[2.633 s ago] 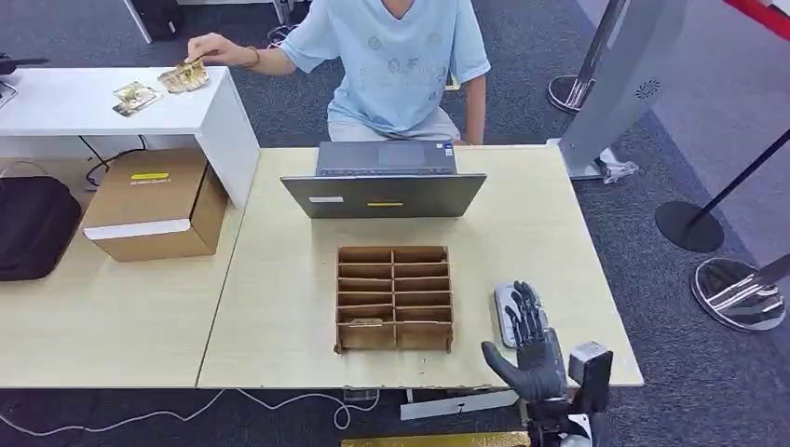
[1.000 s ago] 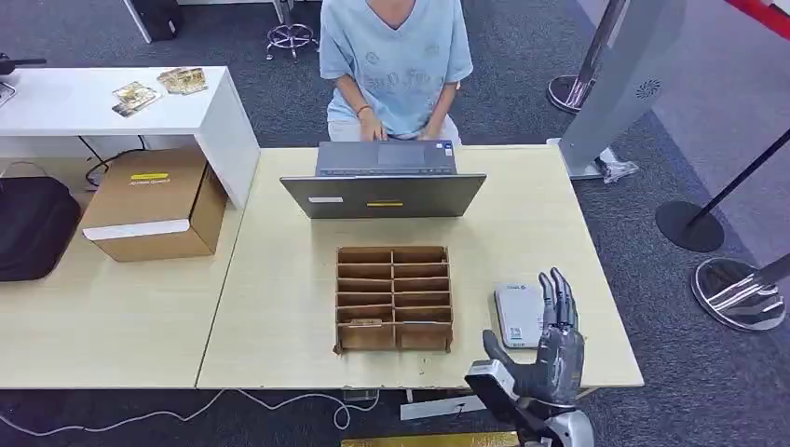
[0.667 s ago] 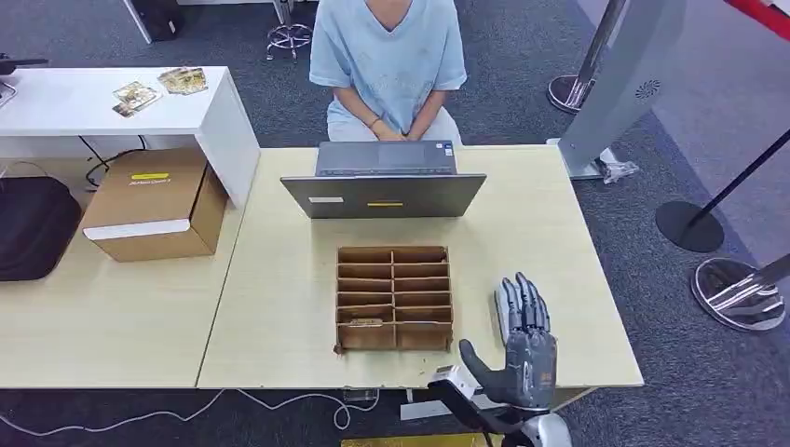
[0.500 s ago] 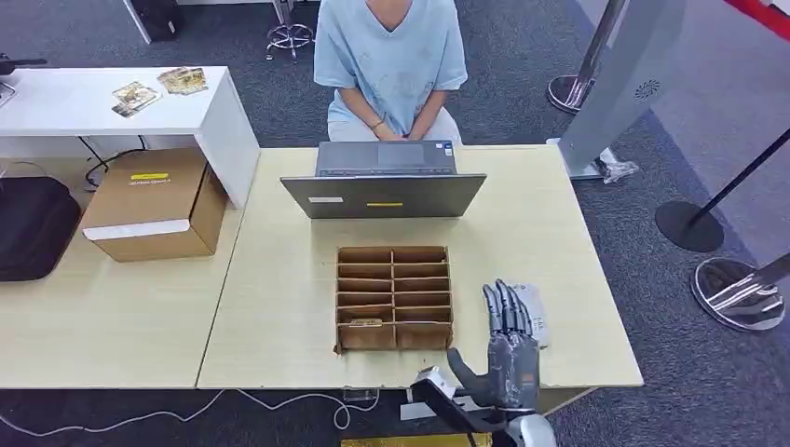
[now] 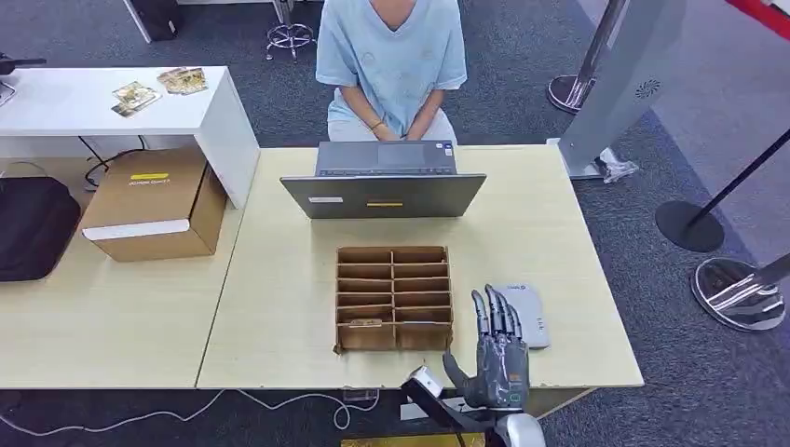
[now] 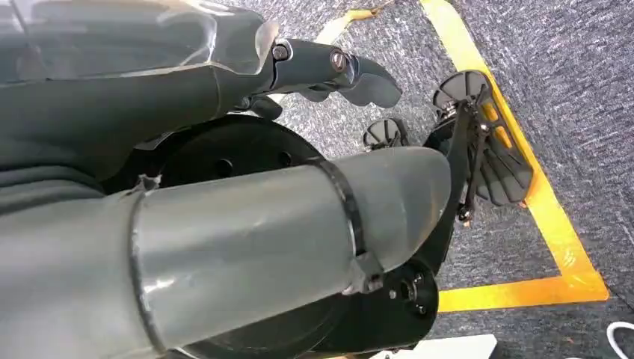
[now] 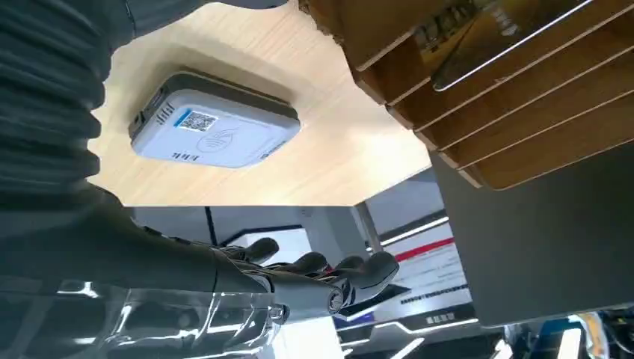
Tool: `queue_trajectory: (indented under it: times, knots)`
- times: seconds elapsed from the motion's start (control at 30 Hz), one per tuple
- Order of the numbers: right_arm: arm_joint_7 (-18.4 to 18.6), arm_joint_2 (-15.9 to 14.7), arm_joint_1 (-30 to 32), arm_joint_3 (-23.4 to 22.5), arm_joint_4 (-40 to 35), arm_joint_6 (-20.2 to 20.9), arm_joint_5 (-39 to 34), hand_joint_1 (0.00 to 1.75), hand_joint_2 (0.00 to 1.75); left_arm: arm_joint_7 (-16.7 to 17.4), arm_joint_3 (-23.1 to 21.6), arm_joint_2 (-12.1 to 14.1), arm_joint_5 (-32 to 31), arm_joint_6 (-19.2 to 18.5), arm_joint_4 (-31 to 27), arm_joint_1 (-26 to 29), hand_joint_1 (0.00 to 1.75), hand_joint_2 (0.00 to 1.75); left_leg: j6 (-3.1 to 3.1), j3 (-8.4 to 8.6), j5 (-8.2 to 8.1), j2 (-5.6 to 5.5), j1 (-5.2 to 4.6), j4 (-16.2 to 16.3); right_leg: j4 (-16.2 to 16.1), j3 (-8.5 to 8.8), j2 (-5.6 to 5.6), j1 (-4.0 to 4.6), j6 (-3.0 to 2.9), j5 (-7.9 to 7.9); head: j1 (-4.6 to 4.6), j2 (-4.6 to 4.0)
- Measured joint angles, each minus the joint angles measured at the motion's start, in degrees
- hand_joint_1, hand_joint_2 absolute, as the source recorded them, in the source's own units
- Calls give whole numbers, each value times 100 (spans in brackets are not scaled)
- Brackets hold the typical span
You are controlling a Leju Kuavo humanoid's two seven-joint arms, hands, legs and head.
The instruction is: Pass the card to the sensor for recognition and then transmit it.
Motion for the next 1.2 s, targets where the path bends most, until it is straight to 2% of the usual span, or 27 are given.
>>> queue_trajectory:
  times: [0.2,0.4,0.5,0.53,0.57,0.63,0.73,0.87,1.2]
  knots:
    - [-76,0,-21,-31,92,0,-127,0,175,7,-2,0,-26,13,0,0,0,0,0,0,0,1,0,0,0,1,0,0,0,0,0,0]
    - [233,0,-98,-31,232,7,445,0,175,11,-2,2,-35,15,0,-1,0,0,0,0,0,0,0,0,0,1,0,0,0,1,0,0]
    - [1163,-92,-220,53,317,83,1362,0,175,61,-2,4,-44,22,0,-3,0,0,0,-2,0,1,-1,0,0,1,0,-1,0,1,0,0]
    - [1975,-245,-325,300,341,113,1442,0,175,109,-2,9,-50,26,0,-6,0,0,0,-1,0,1,-1,0,0,1,0,-1,0,1,-2,0]
    - [2513,-375,-436,582,369,135,1480,0,175,111,-4,11,-63,33,0,-8,0,0,0,0,0,4,0,0,0,2,0,-1,0,1,0,0]
    - [3040,-598,-609,993,441,153,1519,0,175,111,-13,13,-85,46,0,-8,0,0,0,1,0,6,-1,1,0,2,3,-1,1,2,0,0]
    - [3185,-754,-757,1499,527,153,1528,0,175,112,-33,15,-87,83,0,-9,0,0,0,2,0,6,-1,2,0,2,4,-1,1,2,0,0]
    - [3222,-863,-905,1821,627,133,1526,0,175,111,-37,13,-101,118,0,-11,0,0,0,2,0,6,1,1,0,1,5,1,0,2,0,0]
    - [3215,-995,-973,2090,726,79,1526,0,175,103,-42,7,-140,111,0,-10,0,0,0,1,0,6,-1,1,0,1,5,-1,1,2,0,0]
